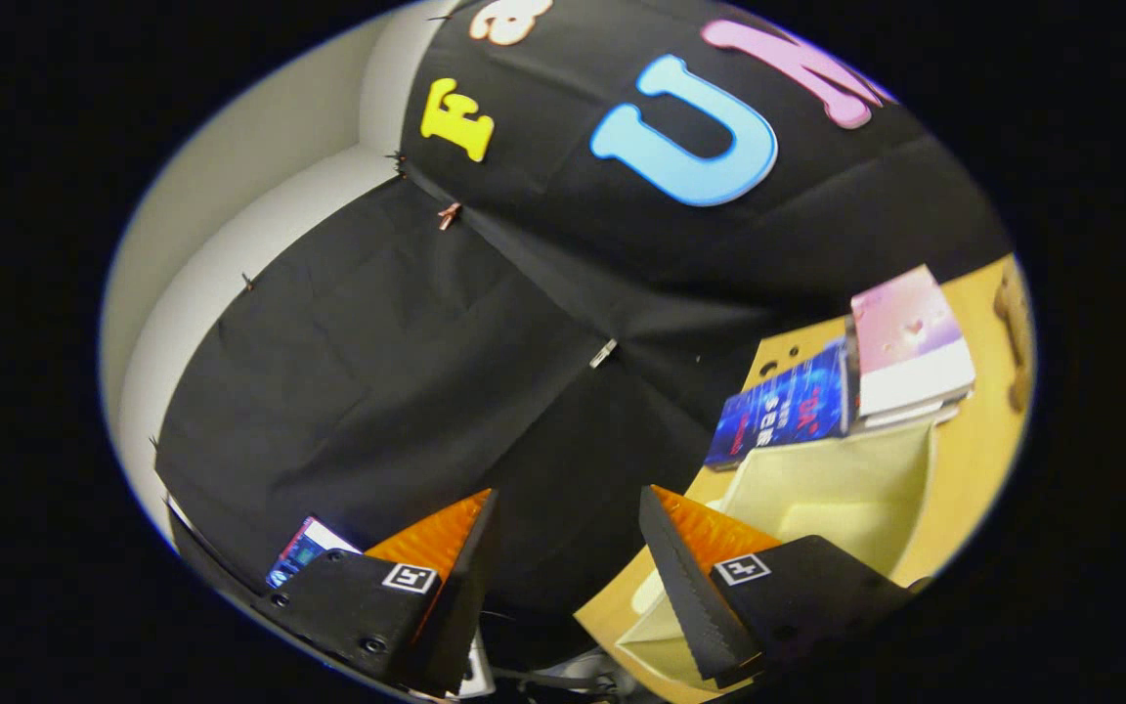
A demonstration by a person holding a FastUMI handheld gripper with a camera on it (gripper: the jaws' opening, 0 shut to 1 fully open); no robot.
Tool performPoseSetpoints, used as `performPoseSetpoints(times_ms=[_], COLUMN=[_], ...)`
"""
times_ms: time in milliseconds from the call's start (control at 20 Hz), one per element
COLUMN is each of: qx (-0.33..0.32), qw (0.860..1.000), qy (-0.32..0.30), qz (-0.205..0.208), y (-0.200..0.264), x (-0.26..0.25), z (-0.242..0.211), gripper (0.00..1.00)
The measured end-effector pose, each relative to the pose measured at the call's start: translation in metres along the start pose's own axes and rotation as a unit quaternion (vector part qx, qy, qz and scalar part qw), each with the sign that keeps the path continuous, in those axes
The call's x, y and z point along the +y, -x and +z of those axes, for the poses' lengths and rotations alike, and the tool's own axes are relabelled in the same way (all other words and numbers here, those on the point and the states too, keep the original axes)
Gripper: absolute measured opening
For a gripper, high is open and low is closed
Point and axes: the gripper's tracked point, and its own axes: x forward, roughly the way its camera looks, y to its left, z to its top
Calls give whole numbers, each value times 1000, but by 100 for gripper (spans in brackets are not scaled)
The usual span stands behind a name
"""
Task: Open the storage box then place both shoes into the box .Put the left shoe in first, then the right shoe, with the right side of both shoes facing outward in a uniform manner.
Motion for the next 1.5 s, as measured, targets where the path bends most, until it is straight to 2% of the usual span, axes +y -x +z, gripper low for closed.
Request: performPoseSetpoints(times_ms=[150,300,500,650,750,800,900,1000,1150,1400,1500], qx=[-45,-86,-122,-102,-59,-36,11,52,115,173,186], qw=[993,973,927,889,877,875,874,865,854,853,853], qy=[99,186,281,319,314,304,279,270,256,197,180], qz=[-47,-109,-215,-311,-360,-376,-399,-420,-439,-452,-453], y=[46,109,203,268,300,312,328,338,347,351,348], x=[-18,-38,-70,-104,-131,-143,-168,-195,-232,-292,-310], z=[37,77,119,122,100,85,48,12,-38,-96,-112], gripper=[94,94,96,97,97,97,97,97,91,87,81])
